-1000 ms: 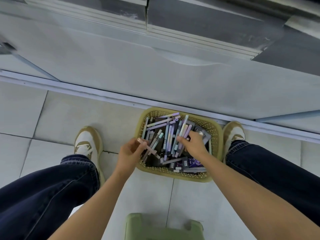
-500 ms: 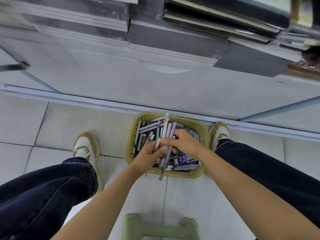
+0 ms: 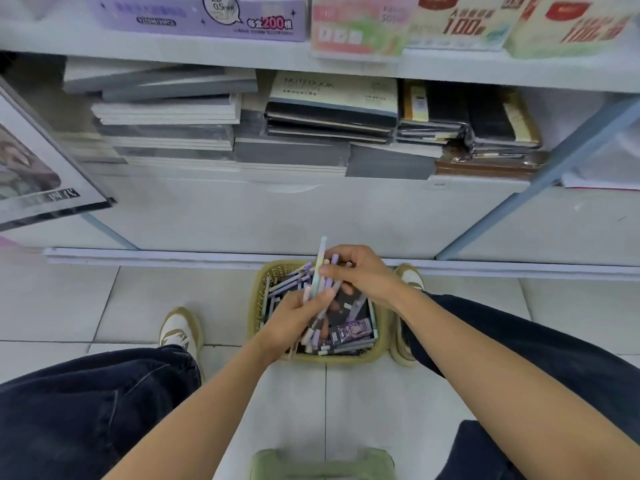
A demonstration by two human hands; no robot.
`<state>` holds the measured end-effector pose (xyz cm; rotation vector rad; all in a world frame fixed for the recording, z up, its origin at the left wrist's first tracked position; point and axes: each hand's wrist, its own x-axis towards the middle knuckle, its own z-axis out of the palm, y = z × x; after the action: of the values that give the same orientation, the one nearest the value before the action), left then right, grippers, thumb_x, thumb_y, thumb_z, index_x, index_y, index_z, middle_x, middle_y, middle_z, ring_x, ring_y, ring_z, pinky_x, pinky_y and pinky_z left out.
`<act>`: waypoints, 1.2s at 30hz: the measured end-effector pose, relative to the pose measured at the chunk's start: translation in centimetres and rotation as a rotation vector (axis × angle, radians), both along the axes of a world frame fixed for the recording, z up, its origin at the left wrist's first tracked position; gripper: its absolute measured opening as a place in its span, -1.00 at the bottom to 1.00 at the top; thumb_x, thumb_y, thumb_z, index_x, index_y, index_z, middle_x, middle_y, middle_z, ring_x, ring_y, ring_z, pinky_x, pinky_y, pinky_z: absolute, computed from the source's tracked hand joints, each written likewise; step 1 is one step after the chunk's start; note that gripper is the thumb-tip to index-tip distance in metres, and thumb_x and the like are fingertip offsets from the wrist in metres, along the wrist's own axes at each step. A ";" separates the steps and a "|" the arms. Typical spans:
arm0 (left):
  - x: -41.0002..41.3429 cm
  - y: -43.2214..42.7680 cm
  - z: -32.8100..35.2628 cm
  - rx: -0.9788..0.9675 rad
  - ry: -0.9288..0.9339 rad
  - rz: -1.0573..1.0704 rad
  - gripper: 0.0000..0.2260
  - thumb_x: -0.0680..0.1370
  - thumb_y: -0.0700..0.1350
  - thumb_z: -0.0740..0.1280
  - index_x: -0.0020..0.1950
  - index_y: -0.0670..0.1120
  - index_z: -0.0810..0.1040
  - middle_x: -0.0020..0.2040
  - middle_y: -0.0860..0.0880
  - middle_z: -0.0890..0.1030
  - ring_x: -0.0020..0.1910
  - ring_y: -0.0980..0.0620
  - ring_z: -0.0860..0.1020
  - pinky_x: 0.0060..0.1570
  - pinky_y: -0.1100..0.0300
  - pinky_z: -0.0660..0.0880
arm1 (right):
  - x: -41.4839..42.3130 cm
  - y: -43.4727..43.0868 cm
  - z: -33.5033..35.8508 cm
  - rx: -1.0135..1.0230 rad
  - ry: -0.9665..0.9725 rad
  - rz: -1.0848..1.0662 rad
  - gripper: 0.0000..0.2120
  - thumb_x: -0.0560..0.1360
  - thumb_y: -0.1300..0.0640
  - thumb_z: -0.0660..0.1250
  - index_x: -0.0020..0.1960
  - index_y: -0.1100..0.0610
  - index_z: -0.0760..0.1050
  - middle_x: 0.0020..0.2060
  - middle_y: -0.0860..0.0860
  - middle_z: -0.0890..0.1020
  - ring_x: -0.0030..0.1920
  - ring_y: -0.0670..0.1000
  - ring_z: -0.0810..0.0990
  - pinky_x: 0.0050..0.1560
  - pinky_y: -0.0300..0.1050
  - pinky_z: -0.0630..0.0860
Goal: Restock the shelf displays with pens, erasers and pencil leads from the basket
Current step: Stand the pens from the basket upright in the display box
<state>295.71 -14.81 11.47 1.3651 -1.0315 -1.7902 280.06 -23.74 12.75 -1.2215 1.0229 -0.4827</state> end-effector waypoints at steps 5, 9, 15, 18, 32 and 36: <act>-1.0 -0.1 3.6 -0.101 -0.037 0.149 -0.59 0.49 0.19 0.37 -0.41 -0.06 0.48 -0.58 -0.07 0.39 -0.63 0.03 0.34 -0.56 0.23 0.36 | -0.9 0.8 3.6 -0.001 -0.153 -0.177 -0.69 0.45 0.31 0.43 0.17 0.13 0.56 -0.24 -0.03 0.65 -0.28 -0.04 0.59 -0.28 -0.25 0.52; -1.2 -1.2 7.2 -0.088 -0.019 0.187 -0.50 0.46 0.22 0.38 -0.34 -0.21 0.48 -0.62 -0.07 0.31 -0.56 -0.03 0.34 -0.46 0.24 0.36 | -2.1 0.6 7.1 -0.039 -0.245 -0.324 -0.77 0.47 0.37 0.39 0.09 0.17 0.57 -0.31 -0.06 0.65 -0.31 -0.12 0.61 -0.22 -0.30 0.55; -2.3 -3.1 14.2 -0.063 0.213 0.408 -0.66 0.50 0.04 0.38 -0.40 -0.06 0.38 -0.55 0.01 0.30 -0.62 0.13 0.21 -0.63 0.33 0.18 | -5.5 0.2 12.7 -0.147 -0.342 -0.681 -0.93 0.45 0.32 0.43 -0.16 0.20 0.55 -0.34 0.06 0.59 -0.35 -0.05 0.57 -0.19 -0.28 0.56; -3.4 -3.6 17.1 -0.108 0.284 0.491 -0.68 0.57 0.00 0.31 -0.33 -0.07 0.35 -0.56 0.04 0.26 -0.62 0.14 0.17 -0.61 0.32 0.12 | -6.1 0.9 14.4 -0.205 -0.379 -0.706 -0.90 0.44 0.30 0.44 -0.17 0.21 0.52 -0.34 0.08 0.58 -0.35 -0.07 0.61 -0.18 -0.28 0.57; -3.2 -2.3 23.5 -0.387 0.045 0.609 -0.73 0.62 -0.01 0.27 -0.21 -0.13 0.52 -0.43 -0.01 0.46 -0.61 0.14 0.32 -0.59 0.31 0.29 | -5.3 5.5 20.2 -0.306 -0.171 -0.180 -0.81 0.48 0.28 0.41 0.09 0.22 0.61 -0.16 0.08 0.72 -0.17 -0.01 0.69 -0.16 -0.22 0.60; -3.1 -1.4 24.3 -0.413 -0.066 0.543 -0.78 0.60 -0.01 0.30 -0.14 -0.11 0.59 -0.25 -0.05 0.57 -0.57 0.18 0.37 -0.55 0.31 0.36 | -4.3 5.6 22.7 -0.392 -0.101 -0.234 -0.80 0.41 0.25 0.49 0.02 0.21 0.59 -0.18 0.13 0.71 -0.24 0.01 0.69 -0.22 -0.20 0.62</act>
<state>292.60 -16.23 35.76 1.2876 -0.8899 -1.0744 275.72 -18.17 35.48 -1.4109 1.0183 -0.9529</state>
